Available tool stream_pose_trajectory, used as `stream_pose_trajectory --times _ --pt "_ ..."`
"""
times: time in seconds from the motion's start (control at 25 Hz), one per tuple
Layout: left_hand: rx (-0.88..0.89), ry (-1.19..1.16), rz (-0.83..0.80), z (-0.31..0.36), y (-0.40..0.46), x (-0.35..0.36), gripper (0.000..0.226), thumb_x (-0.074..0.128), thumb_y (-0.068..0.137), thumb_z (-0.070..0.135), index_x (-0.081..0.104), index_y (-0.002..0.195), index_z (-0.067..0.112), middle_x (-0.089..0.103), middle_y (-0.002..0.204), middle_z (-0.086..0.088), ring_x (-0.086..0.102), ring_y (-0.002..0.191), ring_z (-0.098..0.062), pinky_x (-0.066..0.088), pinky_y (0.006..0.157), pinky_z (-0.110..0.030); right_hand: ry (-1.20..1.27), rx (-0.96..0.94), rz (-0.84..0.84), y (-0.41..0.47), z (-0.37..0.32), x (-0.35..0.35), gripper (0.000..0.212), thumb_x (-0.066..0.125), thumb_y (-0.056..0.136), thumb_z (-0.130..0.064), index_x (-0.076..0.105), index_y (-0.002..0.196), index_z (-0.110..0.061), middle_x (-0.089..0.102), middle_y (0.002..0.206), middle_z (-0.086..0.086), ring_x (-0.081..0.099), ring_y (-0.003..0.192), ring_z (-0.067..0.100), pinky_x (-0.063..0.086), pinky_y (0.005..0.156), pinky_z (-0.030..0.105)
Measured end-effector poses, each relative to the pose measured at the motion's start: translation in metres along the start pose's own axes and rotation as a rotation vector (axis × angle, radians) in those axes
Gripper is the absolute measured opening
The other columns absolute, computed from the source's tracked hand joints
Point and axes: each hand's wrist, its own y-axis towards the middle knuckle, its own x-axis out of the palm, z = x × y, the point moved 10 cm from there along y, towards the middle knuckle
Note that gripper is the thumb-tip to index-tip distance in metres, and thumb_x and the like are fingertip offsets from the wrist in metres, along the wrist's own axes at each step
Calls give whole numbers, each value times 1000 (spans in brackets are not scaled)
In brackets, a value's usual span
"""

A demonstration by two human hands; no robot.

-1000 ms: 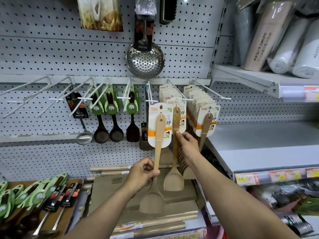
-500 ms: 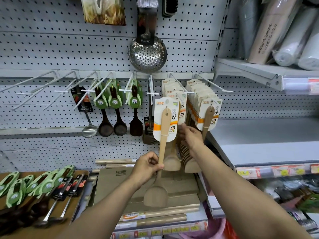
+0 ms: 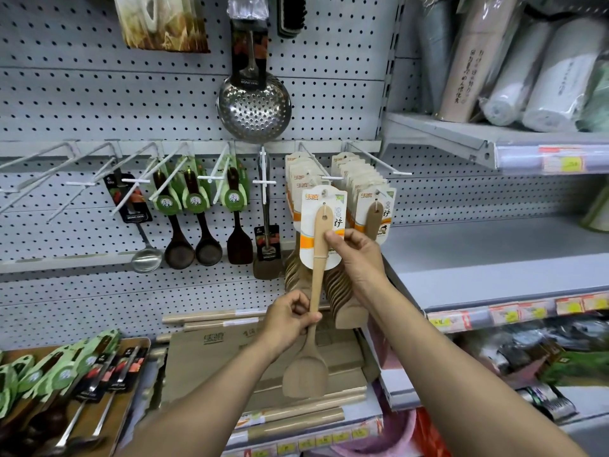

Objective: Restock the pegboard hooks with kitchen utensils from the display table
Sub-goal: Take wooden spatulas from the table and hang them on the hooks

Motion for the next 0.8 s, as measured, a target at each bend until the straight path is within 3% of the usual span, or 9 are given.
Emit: stream_pose_trajectory --times 0.12,0.28,0.48,0.64,0.8 --pt "1 5 3 1 5 5 24 75 79 4 55 74 15 61 72 -2 62 71 -17 54 60 -29 -21 -11 3 6 -1 -1 10 76 85 -18 72 90 -11 76 93 3 69 87 10 52 81 22" --pt "6 17 9 -4 13 4 23 76 78 4 57 75 16 63 76 -5 65 77 -22 57 71 -40 -26 -11 0 11 2 -1 8 76 85 -16 71 89 -11 76 90 1 68 86 10 53 81 22" --pt "27 -26 -31 -7 22 12 22 75 79 3 57 76 14 64 76 -3 63 76 -18 57 74 -44 -49 -37 -41 20 3 0 6 76 84 -15 72 89 -13 75 91 3 68 87 13 55 87 29" --pt "30 -34 -47 -10 33 17 22 75 79 3 55 77 14 63 78 -6 61 76 -17 55 70 -36 -35 -28 -32 29 9 -2 6 75 85 -15 71 89 -12 75 91 4 68 87 12 54 83 24" --pt "13 -32 -39 -8 48 16 21 73 81 4 53 78 11 60 76 -6 59 71 -15 52 62 -30 -61 -2 -45 46 17 4 17 73 87 -18 69 96 -5 75 94 4 68 89 11 54 87 28"
